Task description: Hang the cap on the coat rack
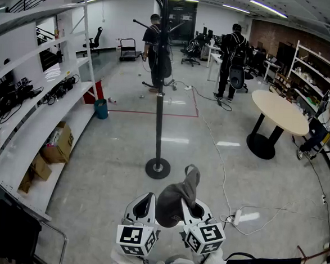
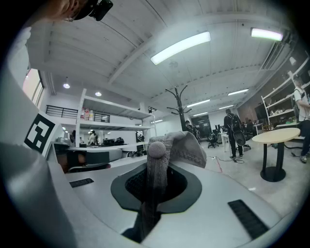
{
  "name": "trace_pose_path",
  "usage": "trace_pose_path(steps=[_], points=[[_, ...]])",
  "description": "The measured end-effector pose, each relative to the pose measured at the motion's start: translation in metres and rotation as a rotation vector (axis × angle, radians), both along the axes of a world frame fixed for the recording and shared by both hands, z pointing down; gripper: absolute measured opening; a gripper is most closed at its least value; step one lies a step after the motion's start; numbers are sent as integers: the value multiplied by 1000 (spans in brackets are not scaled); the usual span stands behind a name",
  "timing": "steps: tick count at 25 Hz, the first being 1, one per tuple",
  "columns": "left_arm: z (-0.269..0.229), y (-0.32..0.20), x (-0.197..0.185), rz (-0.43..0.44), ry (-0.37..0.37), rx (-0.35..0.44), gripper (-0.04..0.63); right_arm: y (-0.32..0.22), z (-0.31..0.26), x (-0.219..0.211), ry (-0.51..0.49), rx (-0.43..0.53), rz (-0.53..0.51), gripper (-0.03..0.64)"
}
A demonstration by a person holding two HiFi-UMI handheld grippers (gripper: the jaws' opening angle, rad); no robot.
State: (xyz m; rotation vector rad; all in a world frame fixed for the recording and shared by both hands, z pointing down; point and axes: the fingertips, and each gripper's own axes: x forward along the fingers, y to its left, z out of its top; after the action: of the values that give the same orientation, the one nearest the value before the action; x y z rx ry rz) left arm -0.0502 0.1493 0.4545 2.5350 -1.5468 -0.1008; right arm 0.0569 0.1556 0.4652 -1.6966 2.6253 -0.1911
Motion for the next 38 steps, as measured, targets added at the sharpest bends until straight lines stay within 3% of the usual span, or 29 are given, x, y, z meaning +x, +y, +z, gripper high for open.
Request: trace_pose_path(steps=[20, 38], points=[[21, -27, -27, -19, 20, -35, 3, -35, 11, -25, 17, -8, -13, 23], [6, -114, -12, -44, -24, -24, 3, -125, -2, -14, -8, 3, -49, 23]])
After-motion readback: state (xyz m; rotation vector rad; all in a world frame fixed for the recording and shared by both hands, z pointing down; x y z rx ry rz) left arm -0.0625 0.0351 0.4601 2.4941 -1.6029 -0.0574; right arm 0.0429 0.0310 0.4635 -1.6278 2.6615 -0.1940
